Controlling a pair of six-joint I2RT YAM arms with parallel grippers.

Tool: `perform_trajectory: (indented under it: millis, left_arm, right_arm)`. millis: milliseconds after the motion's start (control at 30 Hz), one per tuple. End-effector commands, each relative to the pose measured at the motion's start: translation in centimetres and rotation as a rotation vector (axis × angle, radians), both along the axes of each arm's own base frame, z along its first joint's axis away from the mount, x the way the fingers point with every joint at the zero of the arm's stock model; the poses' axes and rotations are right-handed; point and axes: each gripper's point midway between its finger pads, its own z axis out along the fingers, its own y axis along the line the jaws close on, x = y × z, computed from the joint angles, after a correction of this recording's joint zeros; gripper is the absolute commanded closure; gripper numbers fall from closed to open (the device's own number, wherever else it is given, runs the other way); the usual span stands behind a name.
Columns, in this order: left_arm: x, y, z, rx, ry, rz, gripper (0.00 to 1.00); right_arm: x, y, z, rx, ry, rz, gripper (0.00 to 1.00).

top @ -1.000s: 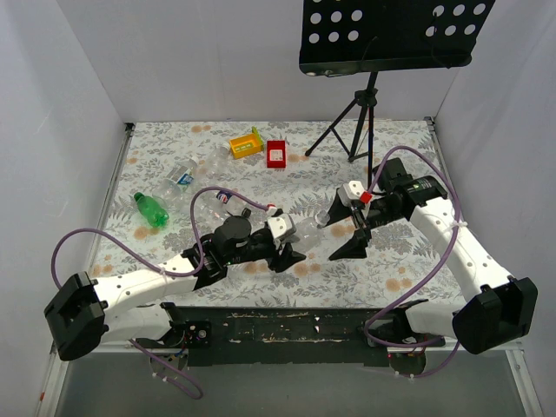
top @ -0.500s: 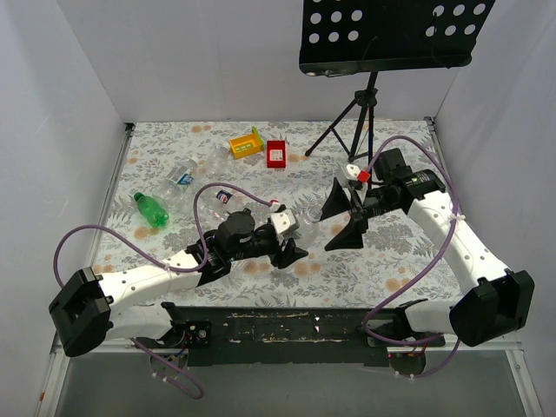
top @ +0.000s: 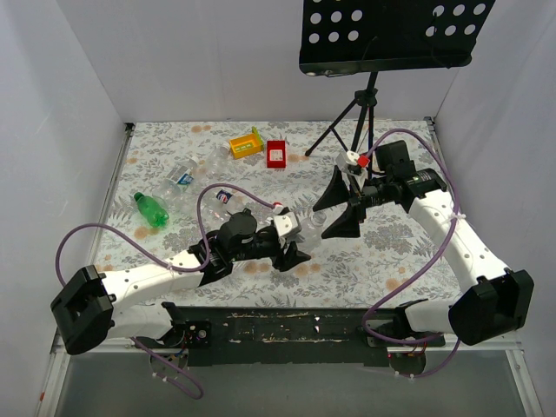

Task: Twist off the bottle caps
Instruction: Place the plastic bottle at the center of the board.

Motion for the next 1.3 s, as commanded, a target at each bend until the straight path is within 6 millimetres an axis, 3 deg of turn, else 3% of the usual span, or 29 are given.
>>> perform_trajectory:
  millis: [0, 167, 400, 500, 733, 833, 900, 967, 1167, 1267]
  left_arm:
    - [0.1, -1.0, 2.1, -0.049, -0.028, -0.025, 0.99]
    - [0.1, -1.1, 1.8, -0.047, -0.021, -0.029, 0.99]
    - [0.1, -1.2, 1.9, -0.052, -0.016, -0.028, 0.99]
    - [0.1, -1.4, 1.7, -0.051, -0.008, -0.029, 0.99]
    - [0.2, -1.4, 1.9, -0.049, 0.002, -0.025, 0.98]
    - [0.2, -1.4, 1.9, -0.052, 0.003, -0.017, 0.96]
    - [0.3, -1.3, 1.7, -0.047, 0.007, -0.010, 0.88]
    - [0.4, -1.2, 1.8, -0.047, 0.011, -0.001, 0.74]
    - [0.7, -0.7, 1.9, -0.063, 0.019, 0.042, 0.35]
    - [0.9, -0.4, 2.3, -0.079, 0.016, 0.065, 0.24]
  right_arm:
    - [0.0, 0.3, 2.1, 0.054, -0.024, 0.027, 0.09]
    - [0.1, 0.3, 2.0, 0.056, -0.021, 0.027, 0.11]
    - [0.1, 0.5, 0.9, 0.033, 0.004, 0.010, 0.28]
    - [0.1, 0.5, 0.6, 0.025, 0.011, 0.005, 0.39]
    - [0.2, 0.6, 0.2, 0.015, 0.003, -0.001, 0.79]
    - [0.3, 0.6, 0.2, 0.013, -0.008, -0.006, 0.91]
    - [0.3, 0.5, 0.0, 0.007, -0.009, -0.012, 0.96]
    - [0.5, 0.5, -0.2, -0.003, -0.016, -0.023, 0.99]
    - [1.0, 0.1, -0.8, -0.024, -0.044, -0.058, 0.99]
    - [1.2, -0.4, -1.2, -0.032, -0.055, -0.086, 0.99]
